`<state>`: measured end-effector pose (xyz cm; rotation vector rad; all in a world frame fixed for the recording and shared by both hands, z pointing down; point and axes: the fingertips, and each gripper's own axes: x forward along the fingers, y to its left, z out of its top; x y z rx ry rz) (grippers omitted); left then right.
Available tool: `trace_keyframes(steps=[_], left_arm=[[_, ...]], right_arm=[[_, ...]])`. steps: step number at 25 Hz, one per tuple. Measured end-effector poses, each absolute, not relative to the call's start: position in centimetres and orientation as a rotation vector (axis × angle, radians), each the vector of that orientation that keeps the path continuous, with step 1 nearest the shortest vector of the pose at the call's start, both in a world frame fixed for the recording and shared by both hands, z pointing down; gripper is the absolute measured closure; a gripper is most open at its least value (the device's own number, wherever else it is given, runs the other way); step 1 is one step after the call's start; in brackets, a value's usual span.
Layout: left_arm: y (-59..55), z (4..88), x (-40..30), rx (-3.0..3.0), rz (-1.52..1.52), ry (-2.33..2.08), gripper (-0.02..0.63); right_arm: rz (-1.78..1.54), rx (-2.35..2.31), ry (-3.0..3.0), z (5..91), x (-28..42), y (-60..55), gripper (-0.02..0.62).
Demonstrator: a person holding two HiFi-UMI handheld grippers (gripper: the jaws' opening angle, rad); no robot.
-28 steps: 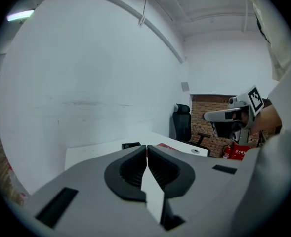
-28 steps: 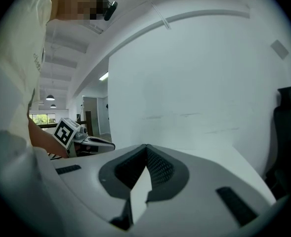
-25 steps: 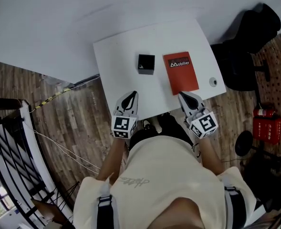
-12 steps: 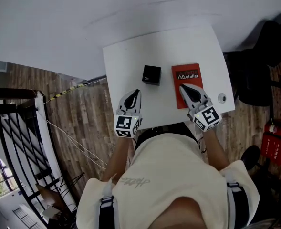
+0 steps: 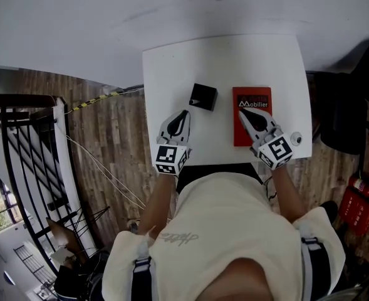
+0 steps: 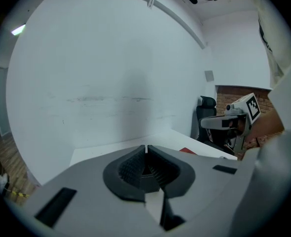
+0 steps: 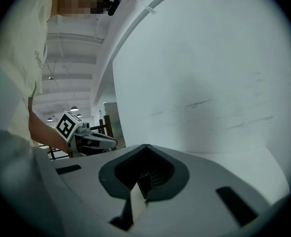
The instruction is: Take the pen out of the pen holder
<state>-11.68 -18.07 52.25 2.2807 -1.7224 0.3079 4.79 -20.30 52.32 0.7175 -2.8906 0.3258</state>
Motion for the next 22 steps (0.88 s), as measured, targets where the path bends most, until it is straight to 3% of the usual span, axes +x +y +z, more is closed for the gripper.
trace_keyframes(steps=[18, 22], left_arm=[[-19.9, 56.1, -12.1, 2.290, 0.291, -1.543, 0.578], [-20.6, 57.1, -11.9, 2.295, 0.306, -1.513, 0.502]], right_arm=[[0.335, 0.821, -2.822, 52.0, 3.8, -20.0, 0.589], [0.357, 0.859, -2.797, 52.7, 4.4, -19.7, 0.589]])
